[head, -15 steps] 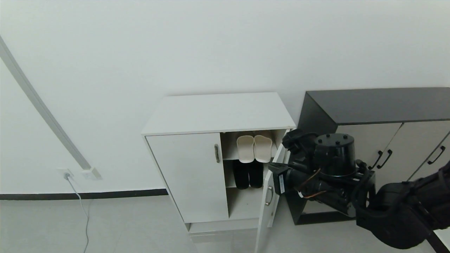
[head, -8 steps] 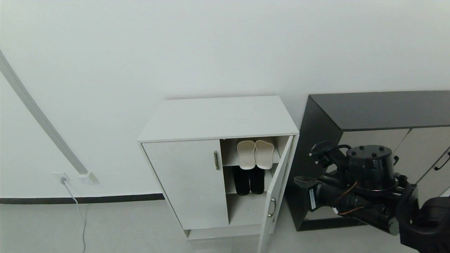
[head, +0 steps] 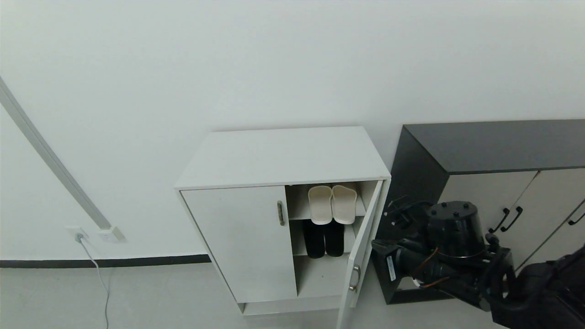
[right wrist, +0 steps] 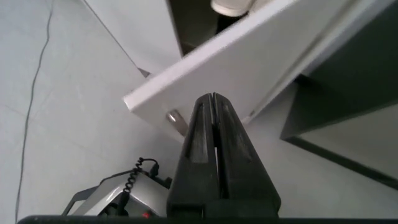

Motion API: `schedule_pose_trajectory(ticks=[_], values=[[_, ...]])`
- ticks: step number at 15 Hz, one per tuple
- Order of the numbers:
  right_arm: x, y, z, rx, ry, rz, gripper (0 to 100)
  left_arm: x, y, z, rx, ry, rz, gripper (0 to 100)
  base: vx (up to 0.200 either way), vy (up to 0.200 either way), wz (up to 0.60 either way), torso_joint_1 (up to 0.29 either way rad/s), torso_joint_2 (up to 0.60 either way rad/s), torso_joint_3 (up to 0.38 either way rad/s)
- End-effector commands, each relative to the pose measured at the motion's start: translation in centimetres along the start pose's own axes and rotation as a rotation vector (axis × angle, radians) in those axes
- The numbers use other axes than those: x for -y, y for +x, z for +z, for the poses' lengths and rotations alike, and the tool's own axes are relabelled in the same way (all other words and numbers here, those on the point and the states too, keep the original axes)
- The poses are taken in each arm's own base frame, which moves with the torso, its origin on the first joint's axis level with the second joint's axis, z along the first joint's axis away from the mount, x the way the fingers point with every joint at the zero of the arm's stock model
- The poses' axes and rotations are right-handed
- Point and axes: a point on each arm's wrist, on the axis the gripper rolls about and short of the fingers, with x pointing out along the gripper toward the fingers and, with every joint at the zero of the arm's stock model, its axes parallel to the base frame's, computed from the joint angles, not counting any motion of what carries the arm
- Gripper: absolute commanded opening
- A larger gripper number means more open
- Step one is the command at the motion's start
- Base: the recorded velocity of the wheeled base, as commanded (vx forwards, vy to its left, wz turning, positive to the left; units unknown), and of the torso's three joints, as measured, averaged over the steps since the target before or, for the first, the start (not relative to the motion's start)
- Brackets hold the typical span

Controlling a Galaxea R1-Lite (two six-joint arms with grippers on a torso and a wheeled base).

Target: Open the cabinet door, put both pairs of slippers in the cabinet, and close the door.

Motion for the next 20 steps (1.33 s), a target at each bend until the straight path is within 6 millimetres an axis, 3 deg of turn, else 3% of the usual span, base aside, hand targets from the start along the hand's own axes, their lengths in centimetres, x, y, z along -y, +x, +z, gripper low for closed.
schedule_pose_trajectory(ticks=[1,20], values=[[-0.5,3.3,-1.2,-0.045,-0.008,0.001,0,0.0,0.0,0.0,0.000,-0.001,0.000,0,0.000,0.000,0.00,0.000,0.00,0.000],[-2.1,12.6,2.1,0.109,0.006,0.009,0,0.0,0.0,0.0,0.001,-0.007,0.017,0,0.000,0.000,0.00,0.000,0.00,0.000]])
